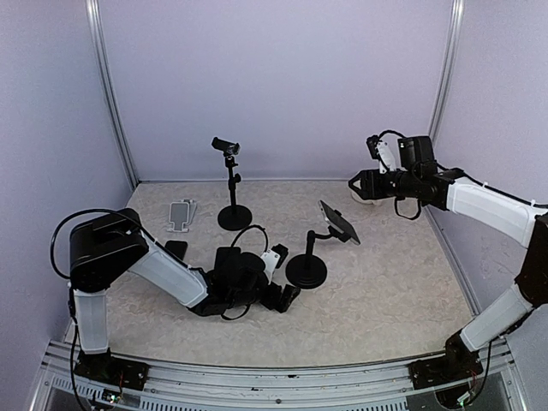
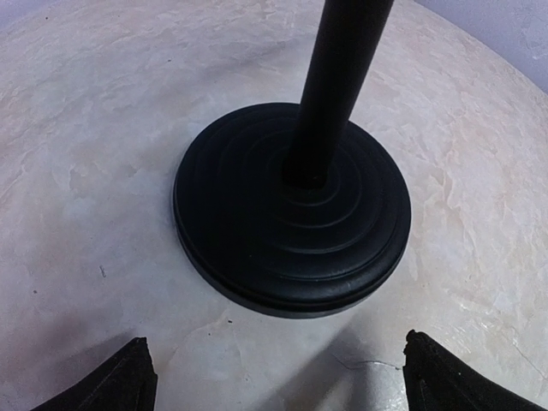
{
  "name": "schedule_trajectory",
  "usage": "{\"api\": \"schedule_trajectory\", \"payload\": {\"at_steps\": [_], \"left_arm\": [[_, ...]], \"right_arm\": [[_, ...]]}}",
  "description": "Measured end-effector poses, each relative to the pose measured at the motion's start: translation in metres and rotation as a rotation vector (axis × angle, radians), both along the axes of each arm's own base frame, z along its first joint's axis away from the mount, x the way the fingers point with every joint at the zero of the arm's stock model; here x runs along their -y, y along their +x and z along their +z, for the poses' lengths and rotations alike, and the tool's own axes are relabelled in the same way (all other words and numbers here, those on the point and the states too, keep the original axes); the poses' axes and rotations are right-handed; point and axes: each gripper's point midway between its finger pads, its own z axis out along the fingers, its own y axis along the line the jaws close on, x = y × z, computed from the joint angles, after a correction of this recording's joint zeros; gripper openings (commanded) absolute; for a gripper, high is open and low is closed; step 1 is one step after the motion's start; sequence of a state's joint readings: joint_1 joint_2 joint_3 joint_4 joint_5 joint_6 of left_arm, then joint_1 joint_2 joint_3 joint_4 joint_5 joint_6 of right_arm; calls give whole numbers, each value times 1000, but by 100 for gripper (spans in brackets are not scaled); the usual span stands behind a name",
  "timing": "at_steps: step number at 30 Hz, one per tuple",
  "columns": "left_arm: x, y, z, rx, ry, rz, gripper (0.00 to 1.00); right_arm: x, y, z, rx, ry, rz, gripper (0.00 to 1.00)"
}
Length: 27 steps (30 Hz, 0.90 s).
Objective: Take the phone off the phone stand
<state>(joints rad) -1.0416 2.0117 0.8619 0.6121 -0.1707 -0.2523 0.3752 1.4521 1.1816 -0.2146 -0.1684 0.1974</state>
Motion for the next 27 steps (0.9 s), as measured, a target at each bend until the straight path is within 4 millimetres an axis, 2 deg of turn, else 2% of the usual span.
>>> {"api": "schedule_trajectory", "payload": {"at_steps": [4,8,17,23,27], "left_arm": [[4,5,-1,-2,-2,18,97],[9,14,-3,2,13,40,97],[5,37,-3,-10,22,88,95],[-6,54,-2,-23,17,121,94],[-12,68,-2,-31,6,146,94]], "right_arm": [[-10,9,-21,-33,3,36,55],[-17,13,-42,-75,-1,60,55],[-26,12,-41,-59,21,110,54],[-23,3,-65,-105,0,118,54],[-22,0,-70,-116,-7,121,53]]}}
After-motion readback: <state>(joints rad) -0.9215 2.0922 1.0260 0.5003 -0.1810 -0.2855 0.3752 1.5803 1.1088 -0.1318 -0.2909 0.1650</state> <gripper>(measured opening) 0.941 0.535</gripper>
